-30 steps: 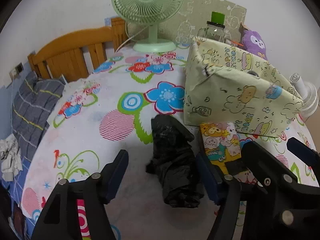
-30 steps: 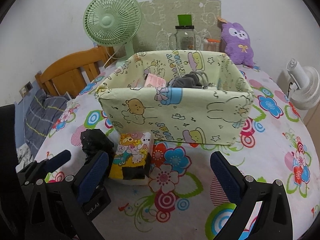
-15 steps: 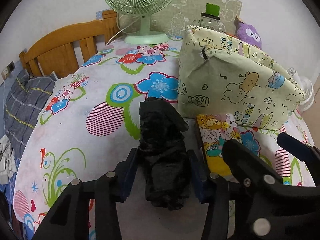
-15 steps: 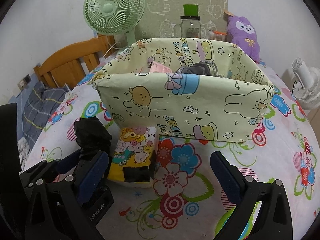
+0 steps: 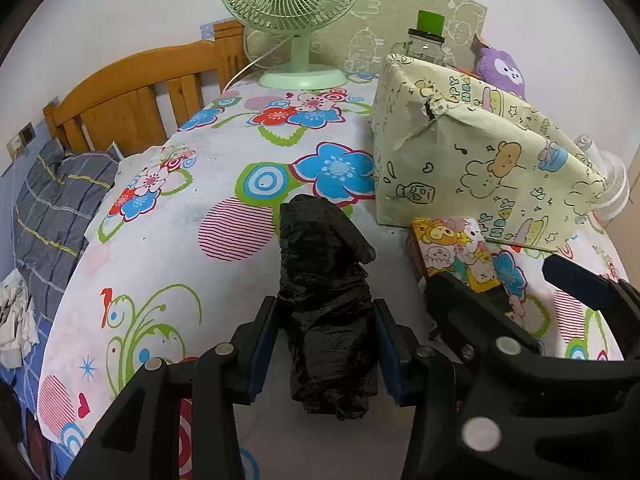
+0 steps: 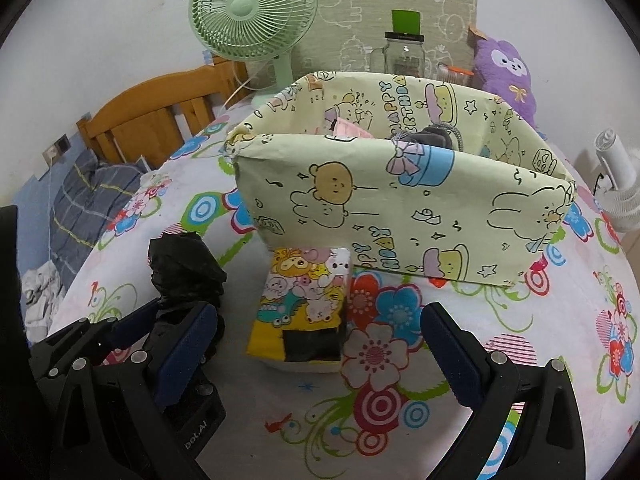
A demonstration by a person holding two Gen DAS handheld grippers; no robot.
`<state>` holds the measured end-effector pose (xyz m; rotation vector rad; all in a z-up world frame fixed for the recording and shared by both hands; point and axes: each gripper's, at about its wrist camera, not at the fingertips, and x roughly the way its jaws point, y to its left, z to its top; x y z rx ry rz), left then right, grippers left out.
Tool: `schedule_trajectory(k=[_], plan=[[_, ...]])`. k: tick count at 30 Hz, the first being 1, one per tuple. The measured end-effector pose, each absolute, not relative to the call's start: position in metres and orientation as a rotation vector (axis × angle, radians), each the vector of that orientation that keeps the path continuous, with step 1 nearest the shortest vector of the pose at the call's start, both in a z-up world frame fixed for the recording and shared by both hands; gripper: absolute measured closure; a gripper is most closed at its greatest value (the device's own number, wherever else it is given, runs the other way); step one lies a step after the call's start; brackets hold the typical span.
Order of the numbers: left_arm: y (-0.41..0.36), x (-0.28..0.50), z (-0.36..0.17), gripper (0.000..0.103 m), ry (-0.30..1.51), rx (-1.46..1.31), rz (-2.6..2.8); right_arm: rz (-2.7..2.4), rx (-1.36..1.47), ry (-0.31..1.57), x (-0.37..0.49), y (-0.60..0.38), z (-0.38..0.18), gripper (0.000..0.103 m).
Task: Organize soft objects
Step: 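Grasp the black plastic bag with the left tool while the right grasps the yellow cartoon packet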
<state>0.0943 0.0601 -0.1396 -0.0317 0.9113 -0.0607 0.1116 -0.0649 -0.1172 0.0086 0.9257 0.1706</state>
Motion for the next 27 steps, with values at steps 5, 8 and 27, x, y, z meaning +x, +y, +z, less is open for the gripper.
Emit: schedule_trajectory(k=[5,8,27], plan=[[0.062,0.095,-0.139,0.056,0.909,-0.026,-0.057,0.177,0.007,0.934,0.115,-0.059,-0.120,0.000],[0.064,0.097,-0.139,0.056,0.914,-0.027,-0.049,0.166,0.006,0.939,0.118,-0.056,-0.122,0.000],[0.061,0.103,-0.143,0.056,0.932,0.011,-0.044,0.164,0.032,1.014,0.136,-0.053,-0.141,0.052]])
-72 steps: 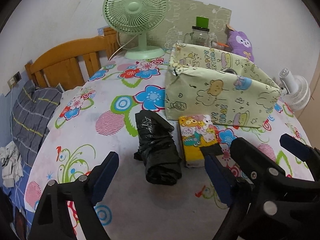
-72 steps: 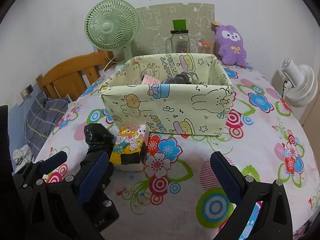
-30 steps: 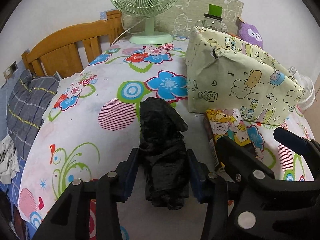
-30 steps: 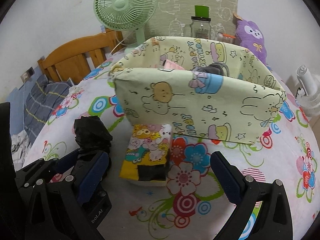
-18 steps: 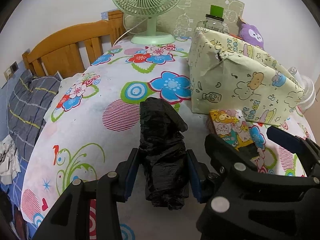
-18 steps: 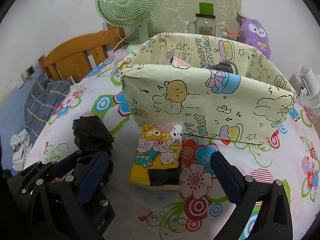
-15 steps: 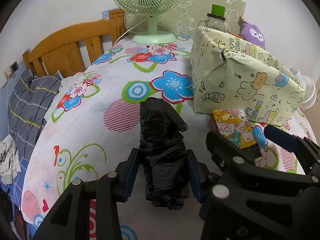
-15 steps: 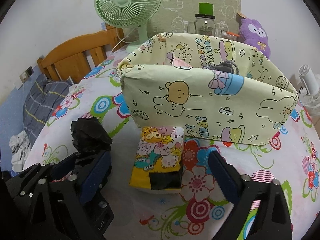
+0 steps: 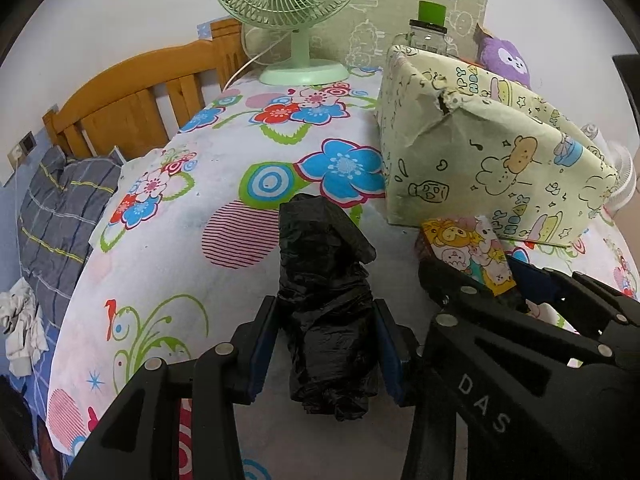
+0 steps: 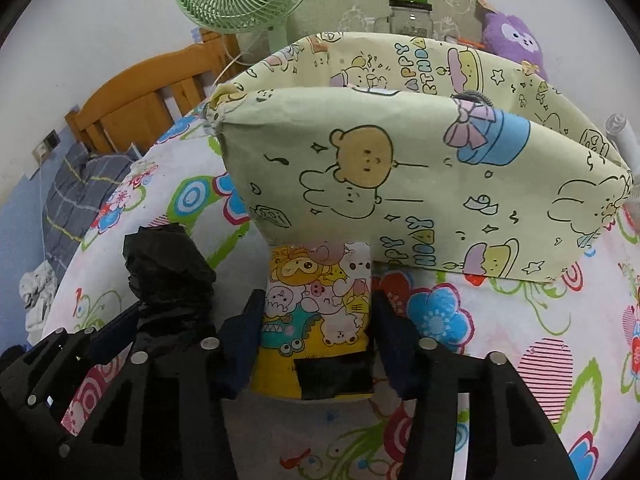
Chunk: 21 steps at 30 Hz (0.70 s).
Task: Organize soft objects
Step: 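Grasp the black plastic bag with the left tool while the right grasps the yellow cartoon packet, then lift and carry the black bag with the left tool while the right carries the yellow packet to the box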
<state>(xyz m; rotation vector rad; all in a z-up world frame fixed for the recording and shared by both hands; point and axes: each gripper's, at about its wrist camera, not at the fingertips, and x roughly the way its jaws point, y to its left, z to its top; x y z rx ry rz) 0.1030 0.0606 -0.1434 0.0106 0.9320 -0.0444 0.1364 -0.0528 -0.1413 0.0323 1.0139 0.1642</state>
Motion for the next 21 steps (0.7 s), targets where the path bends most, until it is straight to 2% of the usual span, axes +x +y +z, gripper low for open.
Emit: schedule_trajectory(k=[6,21], plan=[[0.052,0.100,-0.142,0.056,0.933,0.022,-0.056,0.168,0.044,1.016,0.131,-0.060,-0.139,0.056],[0.017,0.087,-0.129,0.056,0.901,0.054,-0.099,0.148,0.078,0.959,0.104,-0.096,-0.118,0.056]])
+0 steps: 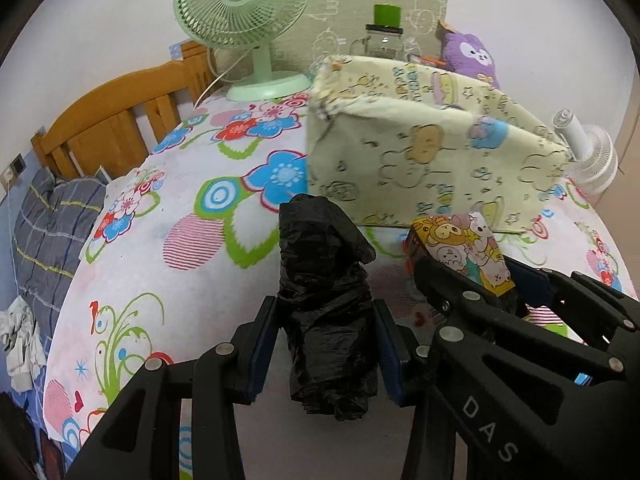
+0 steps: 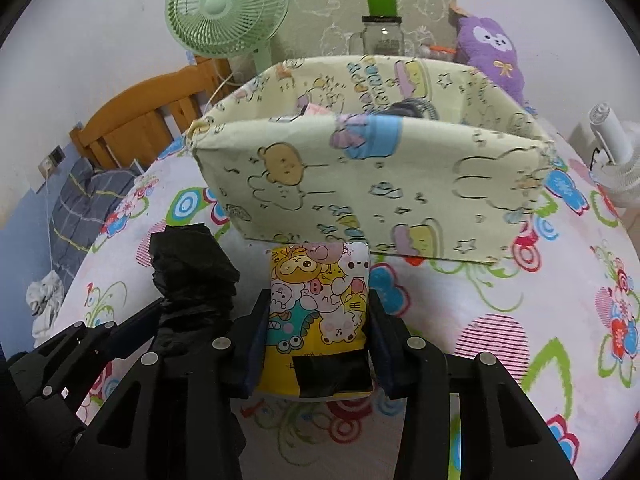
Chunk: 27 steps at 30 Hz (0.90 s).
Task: Organize soft objects
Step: 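Lift and carry the black bag with the left tool while the right carries the yellow packet to the box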
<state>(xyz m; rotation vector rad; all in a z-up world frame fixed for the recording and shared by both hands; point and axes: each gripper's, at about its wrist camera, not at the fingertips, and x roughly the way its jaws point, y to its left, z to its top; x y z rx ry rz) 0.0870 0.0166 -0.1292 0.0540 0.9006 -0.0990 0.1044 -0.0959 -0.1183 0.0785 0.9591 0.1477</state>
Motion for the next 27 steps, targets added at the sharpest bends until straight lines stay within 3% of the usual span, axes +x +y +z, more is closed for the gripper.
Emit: schedule_trajectory(k=[27], plan=[[-0.038,0.047,-0.066,0.056,0.762,0.067,-0.175,0.048,0.110,0.784,0.052,-0.151,-0.043,0.056]])
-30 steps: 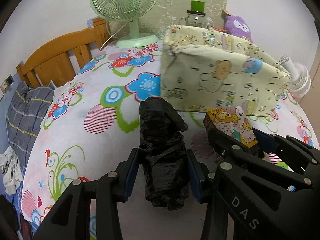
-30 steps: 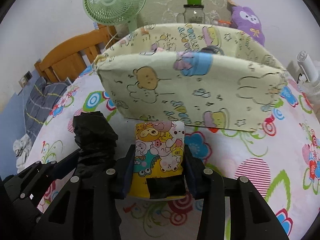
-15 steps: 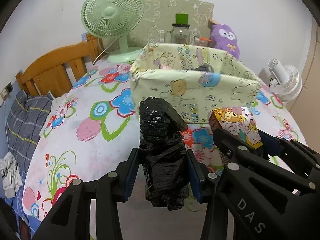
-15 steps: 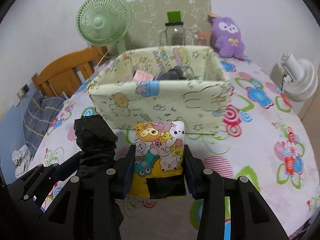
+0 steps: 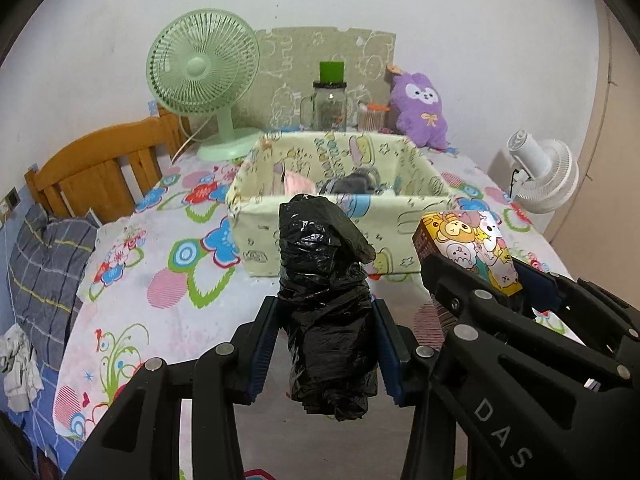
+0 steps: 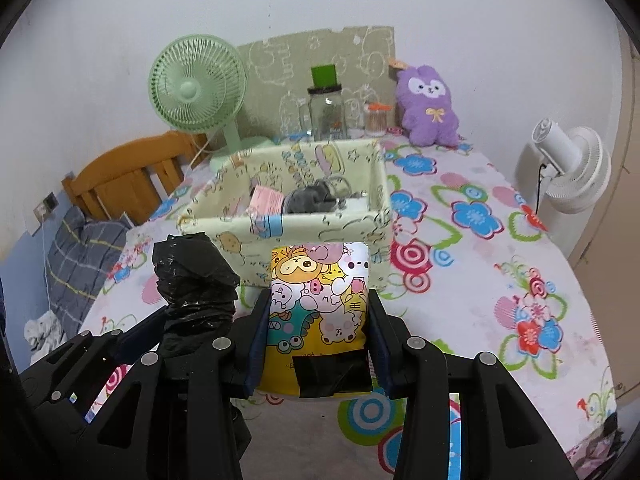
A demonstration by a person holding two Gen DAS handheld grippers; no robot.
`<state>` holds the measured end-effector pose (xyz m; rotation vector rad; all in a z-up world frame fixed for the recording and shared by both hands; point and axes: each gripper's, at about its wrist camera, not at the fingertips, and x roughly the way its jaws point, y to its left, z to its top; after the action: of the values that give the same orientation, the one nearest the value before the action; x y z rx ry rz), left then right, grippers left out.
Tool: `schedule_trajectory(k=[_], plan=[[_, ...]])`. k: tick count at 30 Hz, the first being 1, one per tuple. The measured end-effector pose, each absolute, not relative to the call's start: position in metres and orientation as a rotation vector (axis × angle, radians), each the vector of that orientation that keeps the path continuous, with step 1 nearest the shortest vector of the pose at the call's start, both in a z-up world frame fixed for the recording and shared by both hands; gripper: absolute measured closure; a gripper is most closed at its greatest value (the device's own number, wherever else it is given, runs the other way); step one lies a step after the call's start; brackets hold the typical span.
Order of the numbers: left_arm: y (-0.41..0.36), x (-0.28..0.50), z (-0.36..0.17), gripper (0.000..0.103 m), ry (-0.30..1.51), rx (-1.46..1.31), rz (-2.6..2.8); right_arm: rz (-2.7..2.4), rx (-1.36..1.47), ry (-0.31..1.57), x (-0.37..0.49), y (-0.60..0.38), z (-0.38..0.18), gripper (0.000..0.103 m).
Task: Organize soft objects
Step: 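Lift and carry the black bag with the left tool while the right carries the yellow packet to the box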
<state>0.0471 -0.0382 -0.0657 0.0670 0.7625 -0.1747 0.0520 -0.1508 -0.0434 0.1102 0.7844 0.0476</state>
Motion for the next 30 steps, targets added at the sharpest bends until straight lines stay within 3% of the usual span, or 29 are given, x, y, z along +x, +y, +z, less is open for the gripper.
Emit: schedule_trajectory(k=[30], plan=[[-0.041,0.038,0.006,0.056,0.594,0.068,-0.205,0.039,0.099,0.629,0.043,-0.155,0.032,0.056]])
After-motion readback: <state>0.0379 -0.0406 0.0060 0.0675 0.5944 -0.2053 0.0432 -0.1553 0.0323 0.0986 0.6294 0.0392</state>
